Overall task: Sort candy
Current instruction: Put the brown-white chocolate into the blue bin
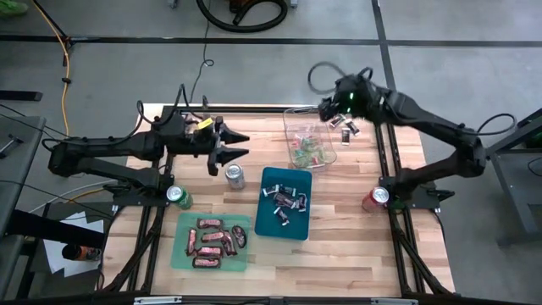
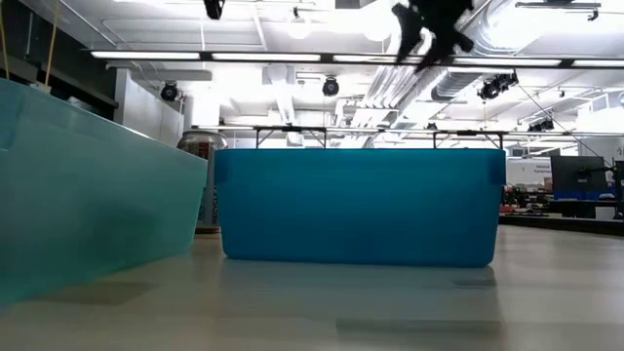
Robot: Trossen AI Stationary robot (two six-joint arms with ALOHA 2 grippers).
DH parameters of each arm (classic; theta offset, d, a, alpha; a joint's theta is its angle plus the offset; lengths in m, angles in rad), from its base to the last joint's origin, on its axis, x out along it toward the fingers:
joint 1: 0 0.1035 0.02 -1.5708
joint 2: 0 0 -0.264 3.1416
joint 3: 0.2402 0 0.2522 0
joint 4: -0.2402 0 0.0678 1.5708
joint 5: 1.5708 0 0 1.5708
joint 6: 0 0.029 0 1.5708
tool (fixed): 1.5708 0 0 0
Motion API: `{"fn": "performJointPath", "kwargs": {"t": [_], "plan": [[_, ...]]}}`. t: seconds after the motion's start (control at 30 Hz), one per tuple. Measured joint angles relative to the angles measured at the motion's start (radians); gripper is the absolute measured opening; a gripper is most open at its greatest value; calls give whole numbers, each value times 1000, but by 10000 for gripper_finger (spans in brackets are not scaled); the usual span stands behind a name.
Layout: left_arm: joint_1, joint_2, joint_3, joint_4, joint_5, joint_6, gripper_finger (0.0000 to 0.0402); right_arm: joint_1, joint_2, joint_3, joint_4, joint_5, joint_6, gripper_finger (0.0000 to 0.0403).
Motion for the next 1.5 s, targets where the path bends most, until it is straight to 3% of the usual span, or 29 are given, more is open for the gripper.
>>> {"fn": "performJointPath", "kwargs": {"t": [0.2, 0.5, 0.73, 0.97, 1.17, 1.3, 1.37, 1.5], "plan": [[1, 0, 0, 3, -161, -53, 216, -313, 1, -81, -6, -218, -25, 252], [1, 0, 0, 12, -279, -116, 216, -596, 46, -171, -15, -280, -44, 252], [8, 0, 0, 31, -284, -108, 216, -608, 268, -173, -71, -297, -60, 252], [11, 0, 0, 30, -284, -113, 216, -584, 448, -175, -135, -389, -84, 252], [11, 0, 0, 28, -284, -115, 216, -569, 449, -298, -51, -500, -30, 252], [20, 0, 0, 28, -284, -84, 216, -542, 441, -390, 24, -462, 40, 252], [26, 0, 0, 28, -284, -82, 216, -513, 443, -408, 61, -394, 77, 252], [38, 0, 0, 28, -283, -82, 216, -476, 444, -424, 148, -395, 140, 252]]}}
